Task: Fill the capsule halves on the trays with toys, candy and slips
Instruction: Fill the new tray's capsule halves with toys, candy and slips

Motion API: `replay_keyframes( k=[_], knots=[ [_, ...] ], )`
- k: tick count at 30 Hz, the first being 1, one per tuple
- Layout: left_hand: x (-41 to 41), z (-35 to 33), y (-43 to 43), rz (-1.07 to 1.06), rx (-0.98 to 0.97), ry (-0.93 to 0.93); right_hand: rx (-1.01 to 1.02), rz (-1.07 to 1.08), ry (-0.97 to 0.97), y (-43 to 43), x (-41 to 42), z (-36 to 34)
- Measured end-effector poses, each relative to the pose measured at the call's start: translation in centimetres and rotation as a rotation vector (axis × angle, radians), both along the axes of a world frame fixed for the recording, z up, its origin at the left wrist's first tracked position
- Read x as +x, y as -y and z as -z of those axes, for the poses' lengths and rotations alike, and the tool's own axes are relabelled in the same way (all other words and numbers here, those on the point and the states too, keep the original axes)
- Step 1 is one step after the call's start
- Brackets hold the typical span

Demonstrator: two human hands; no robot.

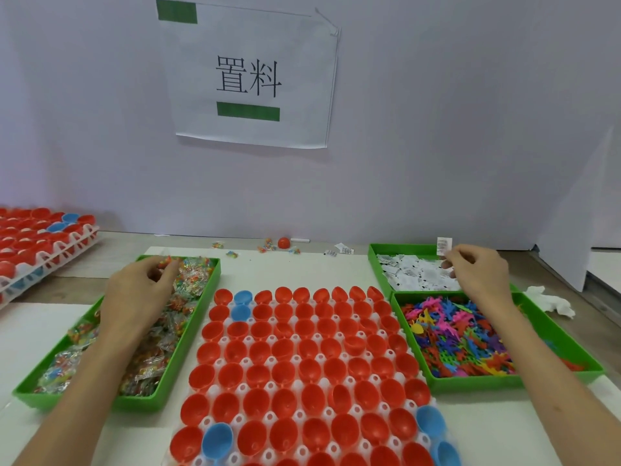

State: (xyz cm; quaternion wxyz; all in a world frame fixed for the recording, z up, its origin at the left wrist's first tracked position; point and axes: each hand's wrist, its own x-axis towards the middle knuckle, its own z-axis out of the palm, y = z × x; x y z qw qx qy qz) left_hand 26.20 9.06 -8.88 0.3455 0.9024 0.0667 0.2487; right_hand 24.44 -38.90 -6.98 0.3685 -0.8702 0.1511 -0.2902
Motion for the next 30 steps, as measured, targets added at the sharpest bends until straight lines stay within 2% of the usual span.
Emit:
replay_keyframes(
  k=[9,12,16,22,27,30],
  knots=[
    [-0.1,0.0,0.1,-0.069,-0.039,0.026,0.011,-0.054,0.052,-1.2,-0.6,1.3],
    [-0.5,-0.8,0.8,-0.069,-0.049,0.036,0.087,-0.137,0.006,-1.9,-1.0,0.5],
    [-1.3,-3.0,2.0,-0.024,-0.061,0.057,0.133,-0.224,0.039,-3.5,-1.6,-2.2],
    [-3.9,-7.3,7.5,0.301,-0.192,-0.088,0.279,-0.513,0.084,-8.9,-4.2,-6.5],
    [-7.4,-8.1,12.7,0.698,-0.533,-0.343,0.272,-0.764,-0.003,-12.3,-6.4,-8.3],
    [-8.6,-7.8,14.1,0.824,-0.565,-0.299,0.265,-0.834,-0.071,-13.6,-7.3,-8.7]
  ],
)
